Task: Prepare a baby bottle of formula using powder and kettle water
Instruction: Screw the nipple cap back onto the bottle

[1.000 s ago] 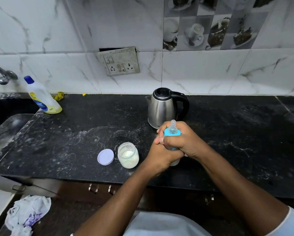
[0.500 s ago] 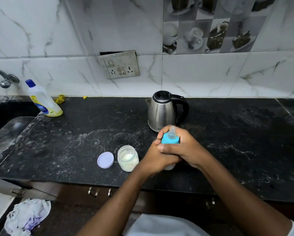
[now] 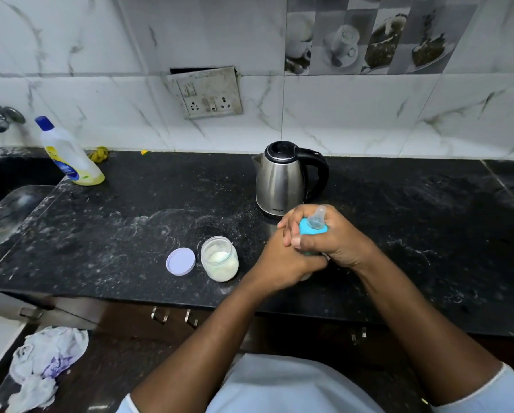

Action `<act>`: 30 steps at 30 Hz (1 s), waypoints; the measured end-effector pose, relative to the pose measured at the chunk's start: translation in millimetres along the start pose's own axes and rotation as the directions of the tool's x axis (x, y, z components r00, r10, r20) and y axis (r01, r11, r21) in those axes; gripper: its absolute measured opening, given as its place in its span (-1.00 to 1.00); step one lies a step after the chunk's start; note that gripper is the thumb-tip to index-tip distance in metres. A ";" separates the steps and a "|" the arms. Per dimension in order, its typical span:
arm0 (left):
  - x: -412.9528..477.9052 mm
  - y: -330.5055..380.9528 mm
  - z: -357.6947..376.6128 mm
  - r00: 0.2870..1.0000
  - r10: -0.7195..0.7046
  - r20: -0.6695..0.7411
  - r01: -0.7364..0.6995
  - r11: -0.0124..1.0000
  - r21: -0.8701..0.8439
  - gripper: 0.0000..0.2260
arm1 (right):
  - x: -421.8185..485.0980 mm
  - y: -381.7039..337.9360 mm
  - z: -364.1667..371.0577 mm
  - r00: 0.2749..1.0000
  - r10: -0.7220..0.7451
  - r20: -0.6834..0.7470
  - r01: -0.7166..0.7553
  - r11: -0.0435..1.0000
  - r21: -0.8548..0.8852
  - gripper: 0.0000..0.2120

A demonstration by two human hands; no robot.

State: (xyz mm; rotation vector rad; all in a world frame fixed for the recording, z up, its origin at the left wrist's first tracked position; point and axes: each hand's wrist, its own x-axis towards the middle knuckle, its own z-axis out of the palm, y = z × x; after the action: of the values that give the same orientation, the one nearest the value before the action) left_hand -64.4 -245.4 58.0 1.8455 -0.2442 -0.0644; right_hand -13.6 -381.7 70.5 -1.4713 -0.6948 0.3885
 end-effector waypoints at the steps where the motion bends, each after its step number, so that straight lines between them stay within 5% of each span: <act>1: 0.6 -3.5 4.9 0.997 -0.012 -0.075 0.015 0.999 0.035 -0.74 | -0.1 3.5 2.7 0.998 0.007 -0.056 -0.007 1.000 -0.010 -0.86; 4: 4.1 -15.7 13.5 0.969 -0.068 -0.236 0.101 0.987 0.129 -0.75 | -1.4 12.5 11.0 0.979 0.078 -0.186 -0.075 0.997 0.023 -0.86; 7: 10.1 -22.4 11.3 0.954 -0.098 -0.283 0.130 0.987 0.097 -0.77 | -2.4 14.2 -0.7 0.985 0.101 -0.142 -0.092 0.993 0.071 -0.51; 10: 14.1 -32.2 4.4 0.919 -0.226 -0.323 0.194 0.973 -0.128 -0.68 | -2.6 29.4 -35.2 0.862 0.115 -0.494 -0.225 0.960 -0.169 -0.31; 12: 13.3 -43.3 3.3 0.907 -0.255 -0.334 0.219 0.965 -0.144 -0.69 | -8.3 53.7 -65.9 0.722 0.071 -0.688 -0.533 0.692 -0.487 -0.50; 14: 10.5 -50.9 3.7 0.899 -0.285 -0.333 0.239 0.956 -0.172 -0.71 | -18.7 77.1 -80.4 0.725 0.206 -0.657 -0.685 0.314 -0.657 -0.59; 17: 7.7 -57.4 7.1 0.895 -0.308 -0.324 0.248 0.945 -0.212 -0.66 | -29.6 100.7 -67.0 0.772 0.439 -0.460 -0.592 0.231 -0.772 -0.38; 21: 7.9 -58.9 8.4 0.890 -0.329 -0.316 0.263 0.936 -0.234 -0.65 | -31.6 127.2 -40.9 0.810 0.417 -0.412 -0.499 0.123 -0.858 -0.33; 23: 7.4 -59.0 6.6 0.887 -0.334 -0.318 0.265 0.934 -0.239 -0.70 | -32.7 130.8 -34.4 0.828 0.322 -0.459 -0.549 0.299 -0.781 -0.39; 26: 6.1 -58.4 2.6 0.893 -0.328 -0.308 0.254 0.933 -0.255 -0.69 | -30.0 110.2 -27.0 0.743 0.254 -0.619 -0.511 0.813 -0.280 -0.50; 28: 5.4 -60.2 2.2 0.904 -0.318 -0.284 0.256 0.938 -0.235 -0.69 | -22.4 83.3 -21.7 0.710 0.287 -0.643 -0.328 0.943 0.059 -0.59; 30: 5.1 -61.2 5.7 0.915 -0.303 -0.265 0.255 0.946 -0.200 -0.67 | -16.2 54.7 -20.4 0.752 0.275 -0.600 -0.188 0.961 0.204 -0.60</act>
State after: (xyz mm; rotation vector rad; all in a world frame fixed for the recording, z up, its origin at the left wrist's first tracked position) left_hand -52.2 -235.5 -1.6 1.6902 0.2297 -0.0079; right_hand -3.3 -402.8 14.6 -1.4444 0.0559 0.1071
